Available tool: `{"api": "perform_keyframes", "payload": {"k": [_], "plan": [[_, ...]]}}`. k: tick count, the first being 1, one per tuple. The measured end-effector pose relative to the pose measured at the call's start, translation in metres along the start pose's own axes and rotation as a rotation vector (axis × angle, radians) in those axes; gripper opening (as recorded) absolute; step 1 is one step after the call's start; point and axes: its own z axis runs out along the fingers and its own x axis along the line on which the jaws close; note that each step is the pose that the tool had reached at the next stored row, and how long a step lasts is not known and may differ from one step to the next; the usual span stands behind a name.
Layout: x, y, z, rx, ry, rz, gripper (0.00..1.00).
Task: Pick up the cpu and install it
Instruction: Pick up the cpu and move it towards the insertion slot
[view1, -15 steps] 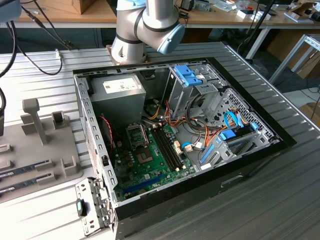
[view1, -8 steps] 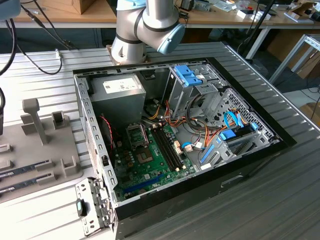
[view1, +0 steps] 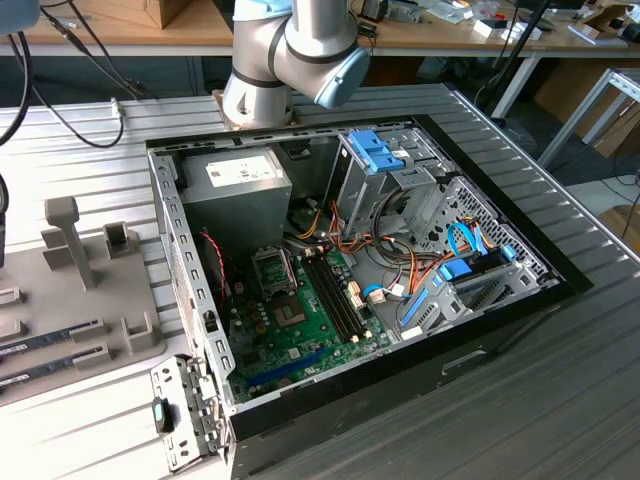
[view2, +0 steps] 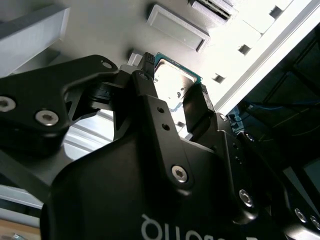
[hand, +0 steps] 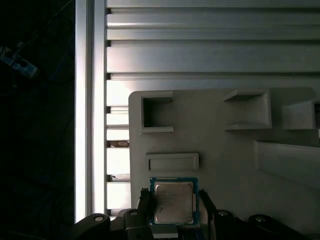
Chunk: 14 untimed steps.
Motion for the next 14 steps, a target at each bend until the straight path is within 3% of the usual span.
{"api": "perform_keyframes", "payload": {"k": [14], "plan": [[-0.0002, 0.0002, -0.0060, 0.0000, 0.0000, 0.000, 0.47]]}}
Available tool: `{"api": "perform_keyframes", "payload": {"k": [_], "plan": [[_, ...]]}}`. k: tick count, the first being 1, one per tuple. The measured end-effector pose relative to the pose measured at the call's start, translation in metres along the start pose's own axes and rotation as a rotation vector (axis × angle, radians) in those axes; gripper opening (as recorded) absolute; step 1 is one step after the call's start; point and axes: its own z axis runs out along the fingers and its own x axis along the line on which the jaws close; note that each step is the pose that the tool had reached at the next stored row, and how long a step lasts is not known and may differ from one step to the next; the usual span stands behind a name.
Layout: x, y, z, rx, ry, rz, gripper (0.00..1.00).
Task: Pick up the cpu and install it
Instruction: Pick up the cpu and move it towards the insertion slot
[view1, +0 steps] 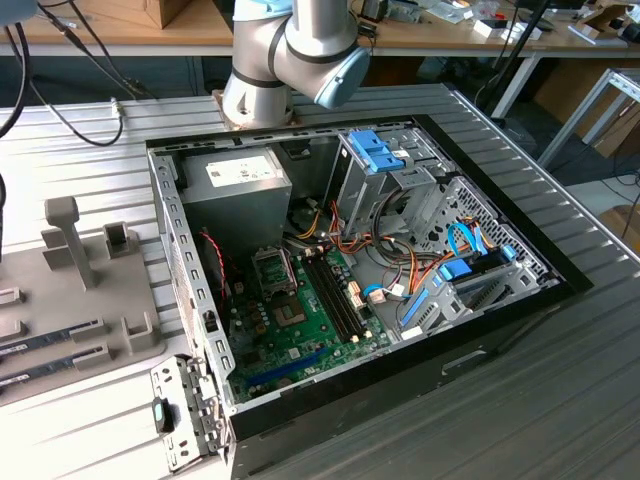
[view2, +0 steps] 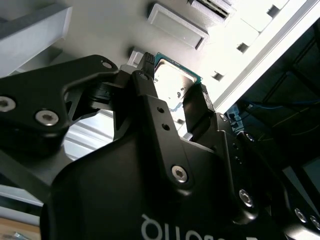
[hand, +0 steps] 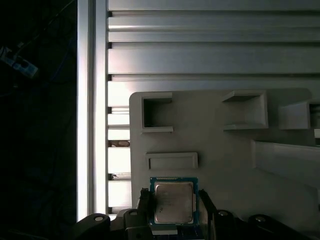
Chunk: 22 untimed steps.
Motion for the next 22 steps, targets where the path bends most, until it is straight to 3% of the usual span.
{"api": "perform_keyframes", "payload": {"k": [22], "plan": [[-0.0002, 0.0003, -0.0086, 0.0000, 0.0000, 0.000, 0.47]]}}
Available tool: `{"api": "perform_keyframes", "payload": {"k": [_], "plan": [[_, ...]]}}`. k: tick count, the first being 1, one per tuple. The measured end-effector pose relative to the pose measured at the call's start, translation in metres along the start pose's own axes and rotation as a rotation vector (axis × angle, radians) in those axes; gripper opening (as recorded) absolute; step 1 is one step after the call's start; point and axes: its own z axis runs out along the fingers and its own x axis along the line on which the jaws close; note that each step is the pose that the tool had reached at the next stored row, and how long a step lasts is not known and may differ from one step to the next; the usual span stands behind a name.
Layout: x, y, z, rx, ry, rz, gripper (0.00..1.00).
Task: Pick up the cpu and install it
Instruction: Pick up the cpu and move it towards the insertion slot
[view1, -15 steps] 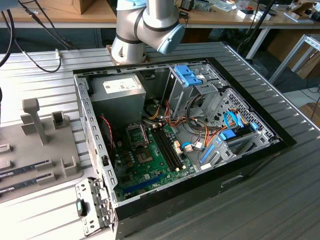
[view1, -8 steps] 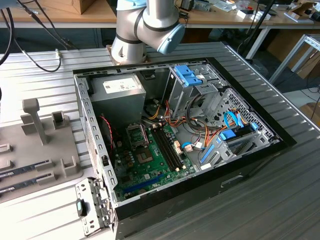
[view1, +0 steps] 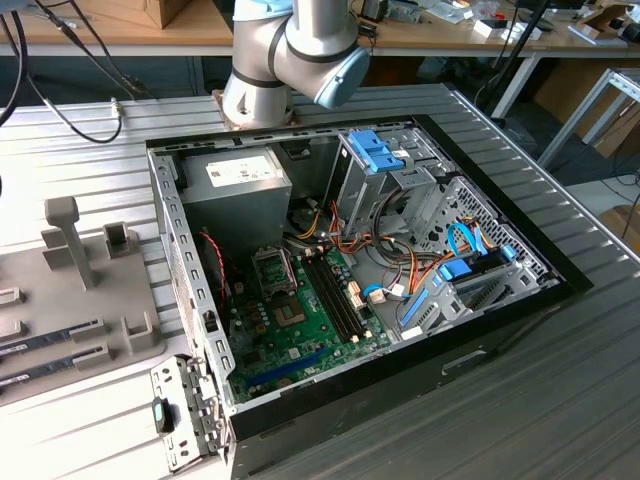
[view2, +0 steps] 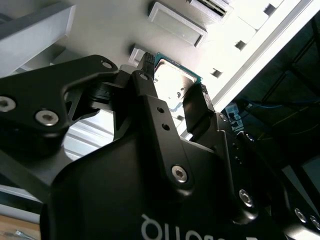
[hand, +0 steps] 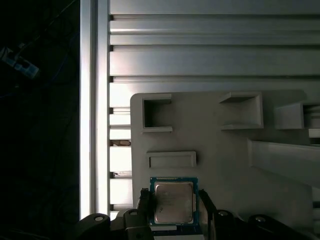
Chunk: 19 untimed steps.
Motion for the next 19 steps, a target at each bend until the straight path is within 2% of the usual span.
{"api": "perform_keyframes", "payload": {"k": [19], "plan": [[-0.0002, 0.0003, -0.0073, 0.0000, 0.0001, 0.000, 0.47]]}}
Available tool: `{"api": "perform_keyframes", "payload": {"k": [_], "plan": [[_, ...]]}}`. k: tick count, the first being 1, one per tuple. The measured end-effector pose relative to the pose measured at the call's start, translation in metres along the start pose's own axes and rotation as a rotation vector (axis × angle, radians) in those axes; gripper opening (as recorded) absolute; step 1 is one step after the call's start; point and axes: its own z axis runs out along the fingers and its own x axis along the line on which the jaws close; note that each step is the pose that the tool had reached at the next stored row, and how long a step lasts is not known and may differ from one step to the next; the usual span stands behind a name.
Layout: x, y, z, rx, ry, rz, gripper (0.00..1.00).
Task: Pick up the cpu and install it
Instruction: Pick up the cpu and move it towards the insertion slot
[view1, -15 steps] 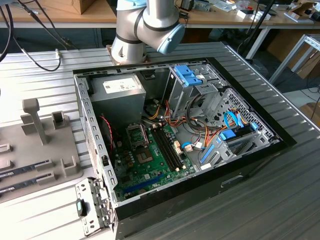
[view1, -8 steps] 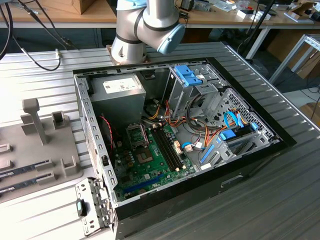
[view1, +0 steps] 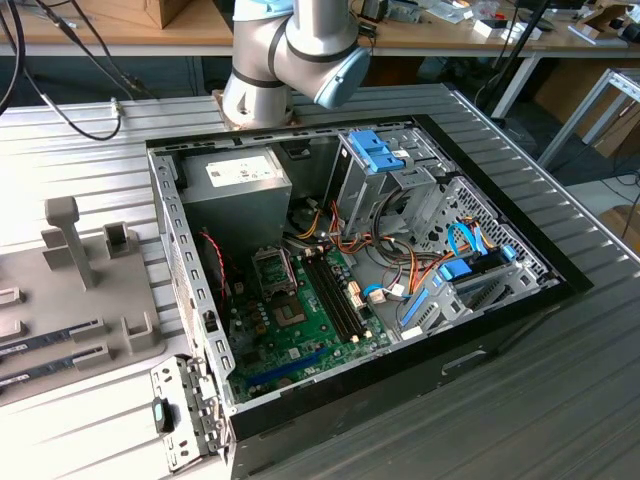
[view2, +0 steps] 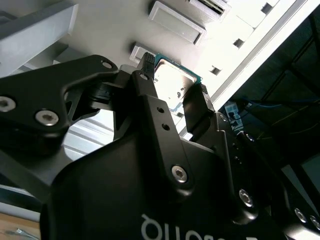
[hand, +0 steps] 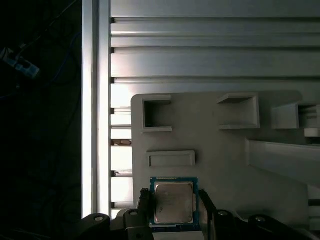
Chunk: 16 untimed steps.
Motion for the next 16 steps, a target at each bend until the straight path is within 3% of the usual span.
{"api": "perform_keyframes", "payload": {"k": [16], "plan": [[-0.0002, 0.0003, -0.0092, 0.0000, 0.0000, 0.000, 0.47]]}}
